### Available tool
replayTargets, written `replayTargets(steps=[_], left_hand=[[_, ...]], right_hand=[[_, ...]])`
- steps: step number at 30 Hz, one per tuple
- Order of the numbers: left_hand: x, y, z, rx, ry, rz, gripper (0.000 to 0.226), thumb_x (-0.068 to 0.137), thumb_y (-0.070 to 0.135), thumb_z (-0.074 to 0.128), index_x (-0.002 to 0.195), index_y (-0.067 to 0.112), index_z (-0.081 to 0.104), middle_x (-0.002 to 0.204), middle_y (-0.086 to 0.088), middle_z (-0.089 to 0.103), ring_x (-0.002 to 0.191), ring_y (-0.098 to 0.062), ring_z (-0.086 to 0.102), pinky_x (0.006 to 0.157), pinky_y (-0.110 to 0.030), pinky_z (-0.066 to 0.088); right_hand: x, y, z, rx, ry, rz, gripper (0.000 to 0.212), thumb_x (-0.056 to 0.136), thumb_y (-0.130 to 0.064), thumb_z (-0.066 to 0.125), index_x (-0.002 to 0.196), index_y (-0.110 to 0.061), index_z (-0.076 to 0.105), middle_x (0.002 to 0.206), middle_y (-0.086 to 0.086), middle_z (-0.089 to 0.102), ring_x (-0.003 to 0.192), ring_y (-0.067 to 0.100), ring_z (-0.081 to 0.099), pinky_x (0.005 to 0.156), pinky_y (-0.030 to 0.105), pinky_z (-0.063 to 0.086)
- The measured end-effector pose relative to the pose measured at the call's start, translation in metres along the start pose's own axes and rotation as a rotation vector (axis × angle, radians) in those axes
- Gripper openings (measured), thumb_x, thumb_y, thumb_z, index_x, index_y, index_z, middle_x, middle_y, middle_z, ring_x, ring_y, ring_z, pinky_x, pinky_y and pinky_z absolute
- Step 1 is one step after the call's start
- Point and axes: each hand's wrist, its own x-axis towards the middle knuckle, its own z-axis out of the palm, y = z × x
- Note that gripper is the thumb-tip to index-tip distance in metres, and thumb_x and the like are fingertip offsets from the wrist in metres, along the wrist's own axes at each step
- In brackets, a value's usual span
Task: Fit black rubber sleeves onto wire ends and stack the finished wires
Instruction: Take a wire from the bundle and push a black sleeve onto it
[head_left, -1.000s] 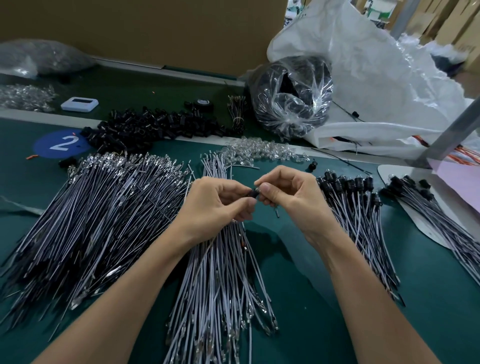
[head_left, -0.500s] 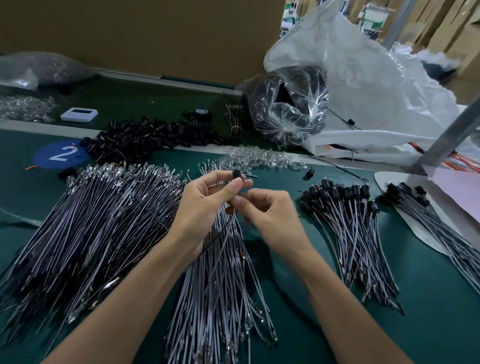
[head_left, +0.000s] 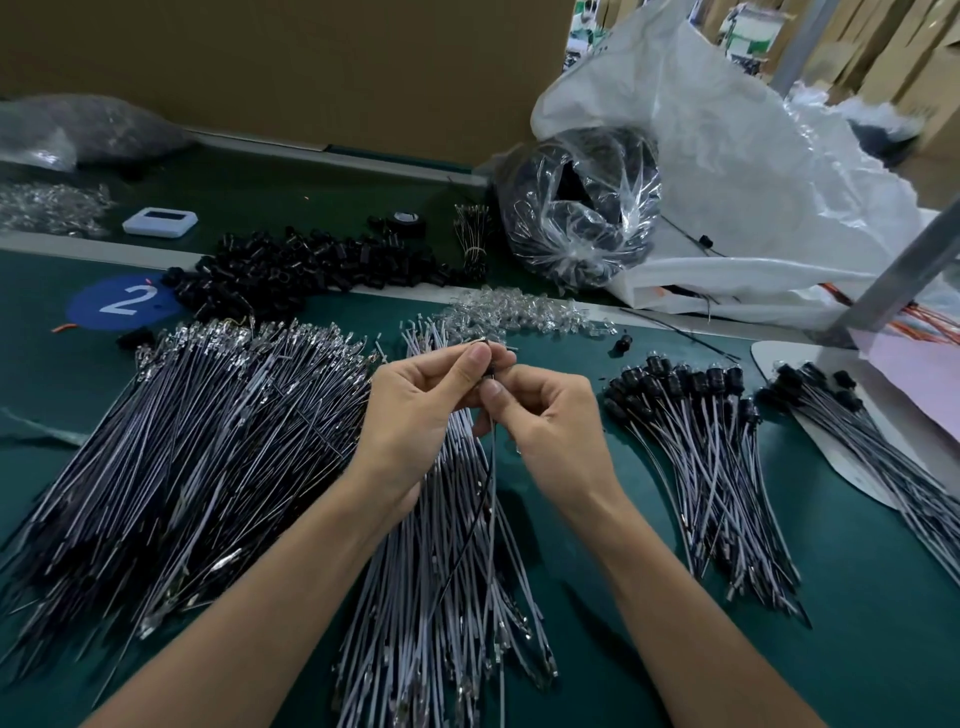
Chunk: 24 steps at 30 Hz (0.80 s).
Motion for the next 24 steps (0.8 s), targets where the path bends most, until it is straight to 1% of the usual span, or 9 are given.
replayTargets(steps=[3, 5, 6, 11, 13, 15, 16, 20, 24], left_hand=[[0.000, -0.002, 0.001, 0.002, 0.006, 0.011, 0.019, 0.078, 0.029, 0.068, 0.084, 0.016, 0.080, 0.093, -0.009, 0.076, 0.075, -0.018, 0.070, 0.060, -0.029, 0.055], [-0.001, -0.004, 0.001, 0.026, 0.014, 0.012, 0.021, 0.075, 0.031, 0.070, 0.085, 0.016, 0.080, 0.094, -0.013, 0.076, 0.083, -0.028, 0.069, 0.079, -0.047, 0.054], [-0.002, -0.004, 0.001, 0.034, 0.019, 0.011, 0.022, 0.074, 0.032, 0.070, 0.086, 0.015, 0.080, 0.094, -0.014, 0.076, 0.085, -0.030, 0.068, 0.083, -0.050, 0.053], [-0.003, -0.004, 0.005, 0.023, 0.041, 0.032, 0.021, 0.079, 0.026, 0.066, 0.090, 0.012, 0.077, 0.089, -0.009, 0.077, 0.072, -0.016, 0.067, 0.059, -0.022, 0.054], [-0.004, -0.004, 0.004, -0.005, 0.048, 0.039, 0.018, 0.080, 0.025, 0.065, 0.087, 0.013, 0.077, 0.085, -0.007, 0.076, 0.070, -0.018, 0.065, 0.059, -0.022, 0.054], [-0.005, -0.005, 0.004, -0.010, 0.059, 0.038, 0.018, 0.080, 0.025, 0.064, 0.085, 0.014, 0.077, 0.082, -0.006, 0.075, 0.070, -0.015, 0.067, 0.059, -0.021, 0.054], [-0.006, -0.005, 0.004, -0.012, 0.066, 0.032, 0.019, 0.080, 0.026, 0.064, 0.086, 0.013, 0.077, 0.082, -0.005, 0.076, 0.070, -0.014, 0.068, 0.059, -0.020, 0.054], [-0.005, -0.008, 0.005, -0.014, 0.106, 0.036, 0.023, 0.080, 0.029, 0.063, 0.087, 0.012, 0.077, 0.086, -0.006, 0.076, 0.077, -0.013, 0.070, 0.064, -0.020, 0.055], [-0.003, -0.011, 0.006, -0.022, 0.117, 0.037, 0.027, 0.079, 0.031, 0.064, 0.091, 0.011, 0.077, 0.094, -0.009, 0.077, 0.086, -0.018, 0.071, 0.078, -0.026, 0.057]], right_hand=[[0.001, 0.001, 0.000, -0.032, 0.025, -0.023, 0.028, 0.093, -0.006, 0.063, 0.067, -0.016, 0.070, 0.058, -0.007, 0.066, 0.046, 0.001, 0.050, 0.048, 0.017, 0.038], [0.001, 0.002, 0.002, -0.036, 0.025, -0.021, 0.022, 0.092, -0.005, 0.063, 0.072, -0.007, 0.071, 0.063, -0.003, 0.069, 0.054, 0.007, 0.061, 0.055, 0.023, 0.049], [0.001, 0.003, 0.002, -0.036, 0.025, -0.021, 0.021, 0.092, -0.004, 0.064, 0.073, -0.004, 0.071, 0.064, -0.002, 0.069, 0.057, 0.009, 0.064, 0.058, 0.024, 0.050], [0.002, 0.001, 0.001, -0.018, 0.044, -0.026, 0.027, 0.091, -0.001, 0.063, 0.070, -0.015, 0.070, 0.058, -0.010, 0.066, 0.054, 0.000, 0.062, 0.055, 0.011, 0.044], [0.004, 0.002, 0.000, -0.069, 0.058, -0.046, 0.031, 0.091, 0.000, 0.063, 0.065, -0.017, 0.068, 0.058, -0.007, 0.067, 0.054, 0.004, 0.063, 0.056, 0.017, 0.047], [0.004, 0.003, 0.001, -0.115, 0.055, -0.064, 0.025, 0.091, 0.000, 0.063, 0.067, -0.007, 0.069, 0.063, 0.002, 0.070, 0.059, 0.017, 0.067, 0.059, 0.032, 0.055], [0.004, 0.003, 0.003, -0.118, 0.055, -0.074, 0.022, 0.090, 0.000, 0.064, 0.069, -0.003, 0.070, 0.065, 0.005, 0.071, 0.061, 0.019, 0.068, 0.061, 0.033, 0.057], [0.003, 0.002, 0.008, -0.135, 0.067, -0.106, 0.024, 0.086, 0.001, 0.068, 0.065, -0.011, 0.067, 0.061, -0.010, 0.067, 0.055, 0.002, 0.064, 0.055, 0.017, 0.050], [0.005, 0.005, 0.008, -0.119, 0.082, -0.101, 0.019, 0.087, -0.005, 0.069, 0.068, -0.001, 0.070, 0.061, 0.003, 0.069, 0.054, 0.021, 0.065, 0.053, 0.039, 0.054]])
